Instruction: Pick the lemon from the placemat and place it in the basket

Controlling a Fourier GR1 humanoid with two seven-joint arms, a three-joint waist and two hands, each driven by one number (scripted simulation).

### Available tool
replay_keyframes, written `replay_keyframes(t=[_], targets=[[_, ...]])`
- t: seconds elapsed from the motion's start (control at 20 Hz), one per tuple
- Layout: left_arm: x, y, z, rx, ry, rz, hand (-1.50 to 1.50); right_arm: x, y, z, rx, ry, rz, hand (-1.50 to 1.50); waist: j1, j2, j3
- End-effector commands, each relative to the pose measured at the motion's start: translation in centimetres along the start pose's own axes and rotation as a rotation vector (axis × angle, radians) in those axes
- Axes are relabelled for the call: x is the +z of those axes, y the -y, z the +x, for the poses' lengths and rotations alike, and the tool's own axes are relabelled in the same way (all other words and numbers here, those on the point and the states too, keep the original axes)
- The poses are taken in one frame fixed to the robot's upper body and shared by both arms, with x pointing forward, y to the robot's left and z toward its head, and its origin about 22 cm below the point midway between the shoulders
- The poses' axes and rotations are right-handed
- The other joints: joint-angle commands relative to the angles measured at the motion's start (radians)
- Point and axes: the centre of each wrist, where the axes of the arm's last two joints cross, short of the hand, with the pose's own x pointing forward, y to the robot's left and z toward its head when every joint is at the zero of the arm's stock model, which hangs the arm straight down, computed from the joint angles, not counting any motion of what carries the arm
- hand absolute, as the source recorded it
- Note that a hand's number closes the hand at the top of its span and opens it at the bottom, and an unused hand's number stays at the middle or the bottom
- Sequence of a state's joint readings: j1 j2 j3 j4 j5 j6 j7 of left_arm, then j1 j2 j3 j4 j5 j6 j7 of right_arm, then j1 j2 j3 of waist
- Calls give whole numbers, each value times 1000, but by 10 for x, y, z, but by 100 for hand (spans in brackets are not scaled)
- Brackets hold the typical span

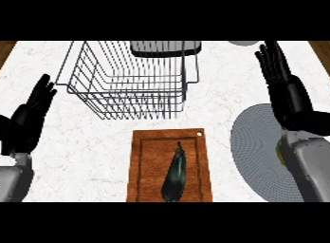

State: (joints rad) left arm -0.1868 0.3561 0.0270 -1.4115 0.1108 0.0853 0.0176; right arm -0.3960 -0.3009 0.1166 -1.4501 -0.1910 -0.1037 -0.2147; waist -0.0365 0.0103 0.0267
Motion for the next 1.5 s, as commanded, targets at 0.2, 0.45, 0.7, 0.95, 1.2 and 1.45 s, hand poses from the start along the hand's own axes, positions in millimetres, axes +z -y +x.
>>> replay_keyframes(t=[0.2,0.45,0.7,0.95,1.2,1.45], targets=[[21,12,-13,104,20,109,0,89,64,-26,206,-120,-722,150,-83,-43,-28],[32,48,-4,217,64,36,0,121,1,-50,493,-160,-779,-150,27,-16,-31],[39,65,-1,222,74,14,0,107,-27,-60,532,-247,-1177,-150,41,-12,-32],[42,59,3,219,76,33,0,177,3,-87,721,-526,-1356,-150,21,-11,-40],[42,62,4,208,85,21,0,242,8,-95,775,-826,-1269,-150,14,4,-47],[41,60,7,202,89,11,0,264,-3,-89,737,-1013,-1121,-150,45,11,-49]])
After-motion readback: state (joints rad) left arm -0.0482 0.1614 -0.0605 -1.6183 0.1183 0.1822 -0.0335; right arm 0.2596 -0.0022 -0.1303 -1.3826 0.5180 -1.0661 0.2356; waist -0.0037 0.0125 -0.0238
